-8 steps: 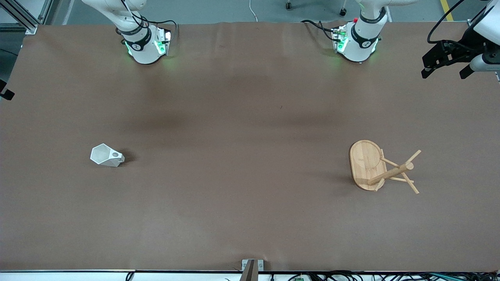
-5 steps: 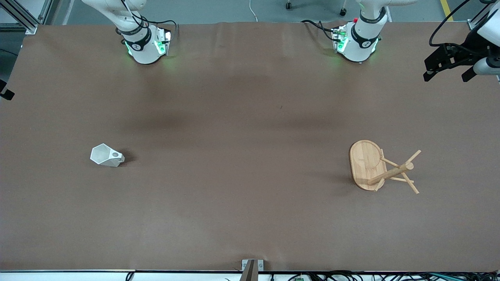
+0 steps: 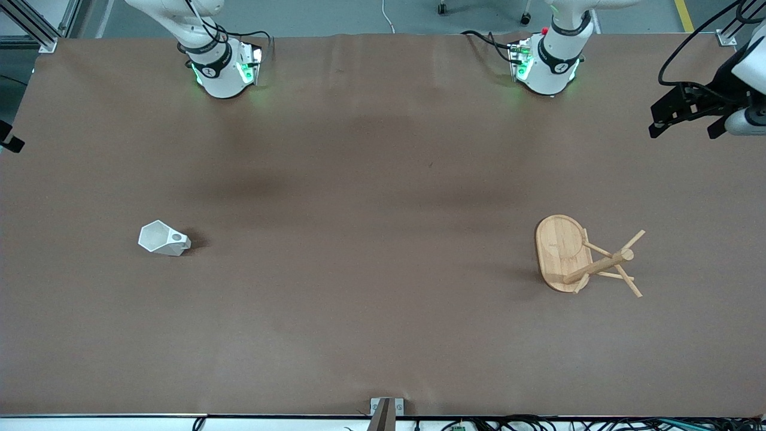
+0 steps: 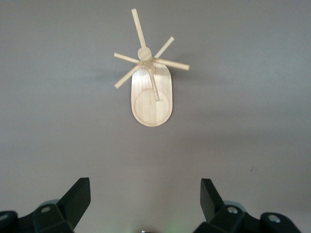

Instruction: Hang cup on rack

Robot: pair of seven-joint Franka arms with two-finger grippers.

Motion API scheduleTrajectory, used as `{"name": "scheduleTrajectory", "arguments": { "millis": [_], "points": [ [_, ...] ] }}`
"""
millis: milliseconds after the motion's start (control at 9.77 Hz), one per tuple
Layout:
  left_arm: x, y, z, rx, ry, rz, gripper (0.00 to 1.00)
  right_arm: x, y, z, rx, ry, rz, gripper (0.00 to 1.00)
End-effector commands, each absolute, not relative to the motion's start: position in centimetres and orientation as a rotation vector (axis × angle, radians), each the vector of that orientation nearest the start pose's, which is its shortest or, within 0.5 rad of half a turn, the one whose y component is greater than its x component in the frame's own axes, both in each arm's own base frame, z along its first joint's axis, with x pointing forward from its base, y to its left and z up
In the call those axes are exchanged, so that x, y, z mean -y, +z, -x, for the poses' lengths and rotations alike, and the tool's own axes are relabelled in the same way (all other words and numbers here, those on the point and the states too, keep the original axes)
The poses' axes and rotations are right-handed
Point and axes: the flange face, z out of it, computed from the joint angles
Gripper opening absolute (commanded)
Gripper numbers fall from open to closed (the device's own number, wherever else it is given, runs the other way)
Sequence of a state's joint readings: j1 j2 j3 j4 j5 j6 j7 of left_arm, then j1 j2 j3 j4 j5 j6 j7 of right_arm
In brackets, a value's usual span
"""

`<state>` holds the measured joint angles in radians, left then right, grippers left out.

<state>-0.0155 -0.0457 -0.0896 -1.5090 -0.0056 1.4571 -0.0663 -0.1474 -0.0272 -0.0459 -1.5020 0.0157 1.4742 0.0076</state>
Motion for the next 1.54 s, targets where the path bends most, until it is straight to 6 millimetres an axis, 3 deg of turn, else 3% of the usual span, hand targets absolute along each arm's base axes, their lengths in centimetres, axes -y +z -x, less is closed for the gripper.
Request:
{"name": "scheduleTrajectory", "arguments": {
  "millis": [0, 102, 205, 409, 614, 819, 1024, 1126, 1433],
  "points": [
    [6.4, 64.4, -53.2, -0.059, 0.130, 3.114, 1.00, 9.5, 62.2, -55.0, -0.267, 0.103, 3.110, 1.00],
    [6.4, 64.3, -53.3, -0.059, 0.133, 3.113, 1.00, 10.2, 59.8, -56.6, -0.263, 0.120, 3.110, 1.00],
    [7.6, 64.4, -52.9, -0.095, 0.150, 3.112, 1.00, 10.5, 55.6, -58.9, -0.236, 0.139, 3.113, 1.00],
    [9.8, 64.4, -52.5, -0.159, 0.151, 3.117, 1.00, 11.0, 48.2, -60.3, -0.218, 0.132, 3.116, 1.00],
    [11.0, 64.3, -52.4, -0.191, 0.156, 3.116, 1.00, 12.1, 40.8, -59.5, -0.103, 0.098, 3.124, 1.00],
    [12.7, 63.0, -52.6, -0.207, 0.205, 3.145, 1.00, 13.4, 35.2, -58.1, 0.015, 0.044, 3.133, 1.00],
    [15.1, 62.2, -52.7, -0.262, 0.226, 3.140, 1.00, 14.8, 30.6, -57.5, 0.075, -0.016, 3.146, 1.00],
    [15.8, 61.4, -53.1, -0.279, 0.244, 3.139, 1.00, 14.5, 28.8, -57.8, 0.080, -0.005, 3.143, 1.00],
    [19.2, 58.6, -53.6, -0.369, 0.315, 3.141, 1.00, 13.6, 26.3, -57.9, 0.089, 0.005, 3.135, 1.00]
  ]
}}
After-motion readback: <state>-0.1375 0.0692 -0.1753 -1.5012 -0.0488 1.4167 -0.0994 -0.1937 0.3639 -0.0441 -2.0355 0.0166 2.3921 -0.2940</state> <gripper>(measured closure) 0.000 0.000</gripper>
